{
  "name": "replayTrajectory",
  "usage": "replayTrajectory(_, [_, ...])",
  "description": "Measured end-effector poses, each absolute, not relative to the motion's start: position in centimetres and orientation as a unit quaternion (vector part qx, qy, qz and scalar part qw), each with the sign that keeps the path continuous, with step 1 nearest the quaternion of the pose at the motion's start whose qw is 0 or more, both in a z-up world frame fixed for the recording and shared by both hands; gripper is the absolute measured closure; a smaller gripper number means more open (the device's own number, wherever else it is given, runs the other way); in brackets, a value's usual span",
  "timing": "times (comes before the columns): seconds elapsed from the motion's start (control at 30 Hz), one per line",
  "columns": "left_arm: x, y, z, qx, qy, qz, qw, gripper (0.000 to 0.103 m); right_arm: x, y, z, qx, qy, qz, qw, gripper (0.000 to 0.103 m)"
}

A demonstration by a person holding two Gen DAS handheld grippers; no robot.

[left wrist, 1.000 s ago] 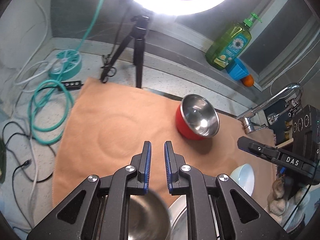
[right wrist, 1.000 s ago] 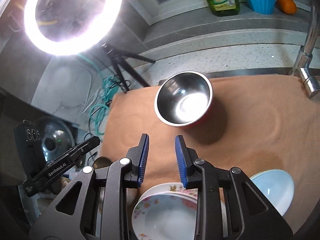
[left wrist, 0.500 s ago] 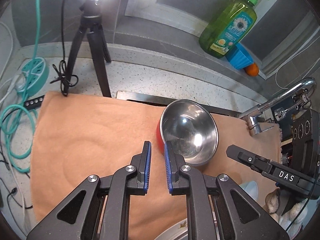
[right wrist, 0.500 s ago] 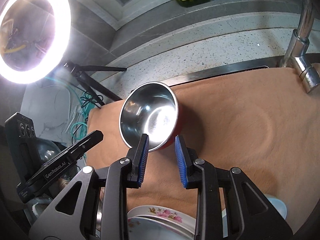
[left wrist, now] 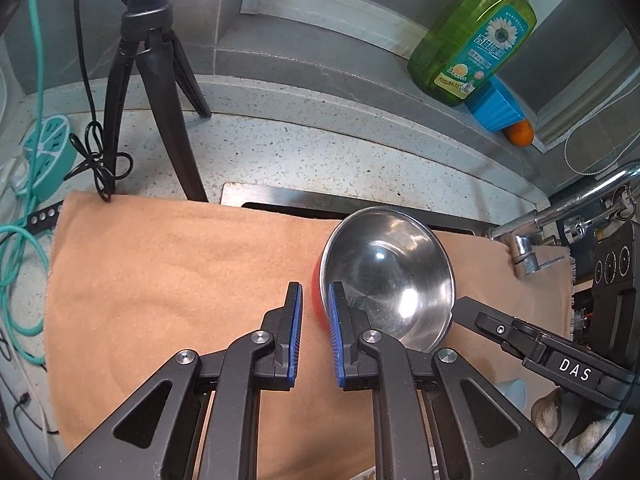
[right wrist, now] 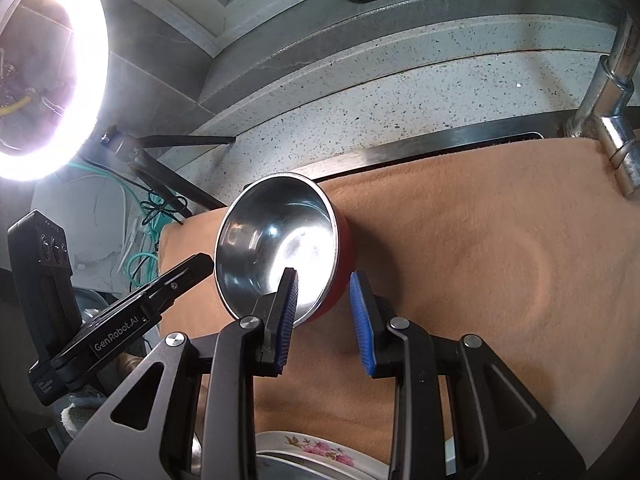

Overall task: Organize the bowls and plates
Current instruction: 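Lift the red bowl and carry it over the large steel bowl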

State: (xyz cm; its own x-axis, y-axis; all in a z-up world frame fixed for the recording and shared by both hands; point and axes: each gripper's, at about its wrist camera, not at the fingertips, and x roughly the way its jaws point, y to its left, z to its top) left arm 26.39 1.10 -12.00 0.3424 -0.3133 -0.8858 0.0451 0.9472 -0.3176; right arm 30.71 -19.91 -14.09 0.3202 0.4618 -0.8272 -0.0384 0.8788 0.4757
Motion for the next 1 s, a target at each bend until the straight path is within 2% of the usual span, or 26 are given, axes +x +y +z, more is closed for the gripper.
replayTrajectory(0.33, [27.2, 0.9, -13.0, -0.129, 0.571, -0.116, 0.802, 0.091, 31.3, -19.3, -14.7, 0.175, 0.567, 0.152, 0.790, 0.076])
replayTrajectory(0.57, [27.2, 0.4, -13.2, -0.122, 0.574, -0.120, 0.801, 0.095, 31.6, -19.0, -15.3, 0.166, 0.573, 0.150, 0.788, 0.088])
replayTrajectory(1.0, [26.8, 0.4, -13.0, -0.125, 0.573, -0.122, 0.800, 0.096, 31.1, -18.4, -14.6, 0.144, 0.573, 0.154, 0.792, 0.089])
